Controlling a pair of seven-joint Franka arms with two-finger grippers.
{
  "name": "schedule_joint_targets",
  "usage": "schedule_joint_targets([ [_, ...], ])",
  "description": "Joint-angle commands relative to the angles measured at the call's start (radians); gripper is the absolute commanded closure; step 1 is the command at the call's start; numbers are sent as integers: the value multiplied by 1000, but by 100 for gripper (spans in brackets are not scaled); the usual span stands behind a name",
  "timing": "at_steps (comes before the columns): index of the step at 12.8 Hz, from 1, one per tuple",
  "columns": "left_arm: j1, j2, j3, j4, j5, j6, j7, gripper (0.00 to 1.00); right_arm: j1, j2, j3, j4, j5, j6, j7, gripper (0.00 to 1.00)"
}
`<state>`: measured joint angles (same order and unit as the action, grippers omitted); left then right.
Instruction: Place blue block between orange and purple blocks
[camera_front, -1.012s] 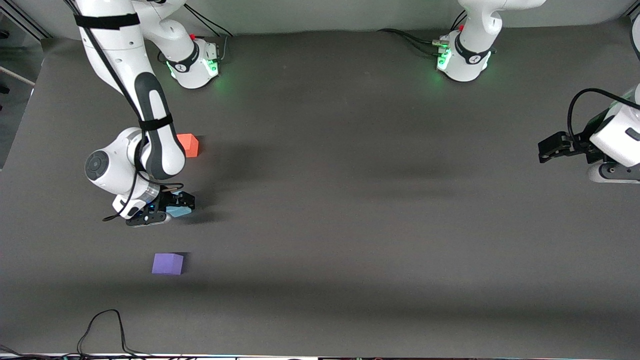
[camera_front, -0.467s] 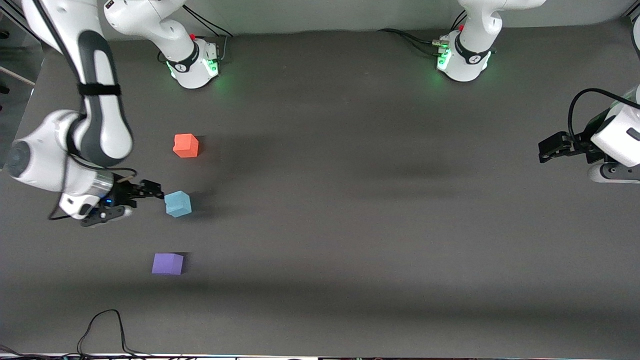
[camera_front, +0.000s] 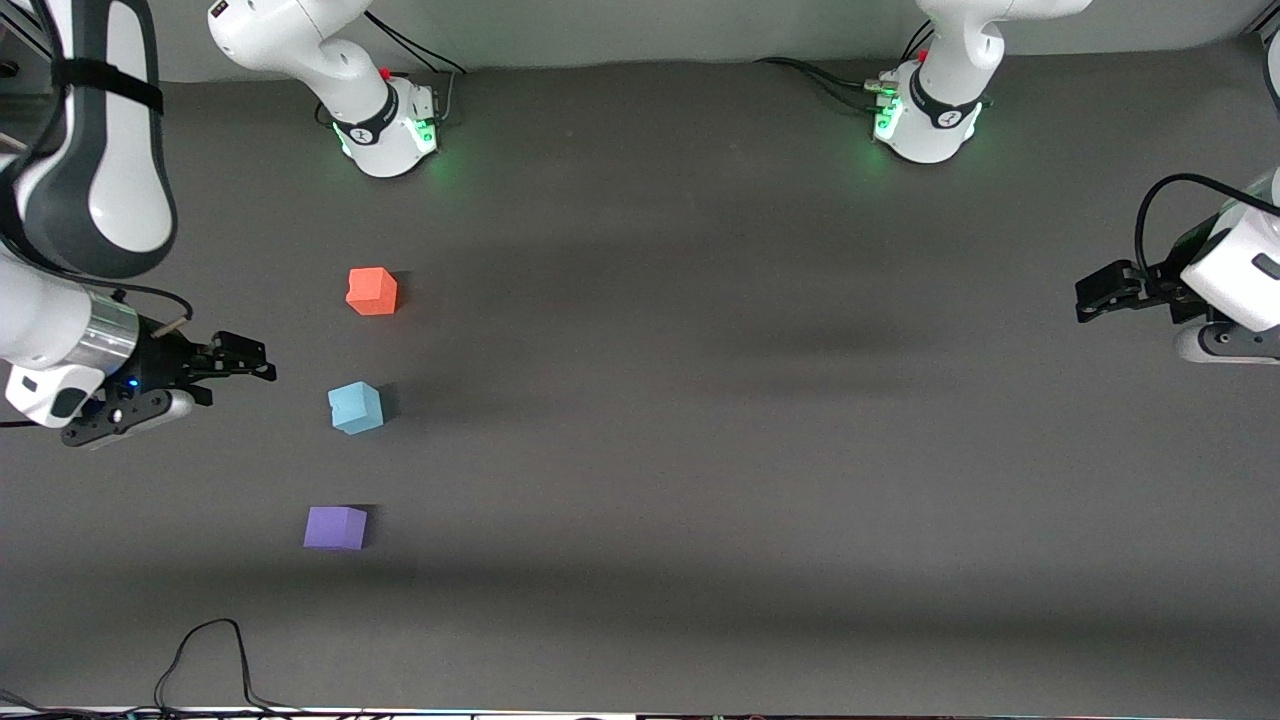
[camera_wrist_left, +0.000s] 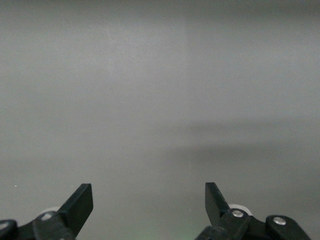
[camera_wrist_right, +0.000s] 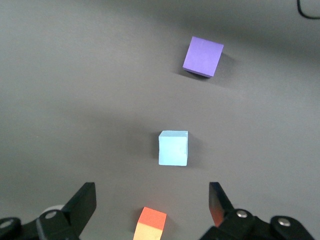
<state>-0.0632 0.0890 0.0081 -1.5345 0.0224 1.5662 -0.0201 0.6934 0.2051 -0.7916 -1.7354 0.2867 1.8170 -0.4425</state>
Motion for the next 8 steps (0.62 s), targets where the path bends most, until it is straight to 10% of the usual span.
schedule_joint_targets([
  [1,-12,-11,-2,5,-6,-20,-44,0,-14,-59,84,60,-90,-101,140,0],
  [5,-14,-14,-5,7,-4,-22,-43,0,-311,-176,484,74,-188,-205,284,0],
  [8,-18,-15,-7,5,-5,-22,-43,0,-486,-223,638,24,-192,-203,282,0],
])
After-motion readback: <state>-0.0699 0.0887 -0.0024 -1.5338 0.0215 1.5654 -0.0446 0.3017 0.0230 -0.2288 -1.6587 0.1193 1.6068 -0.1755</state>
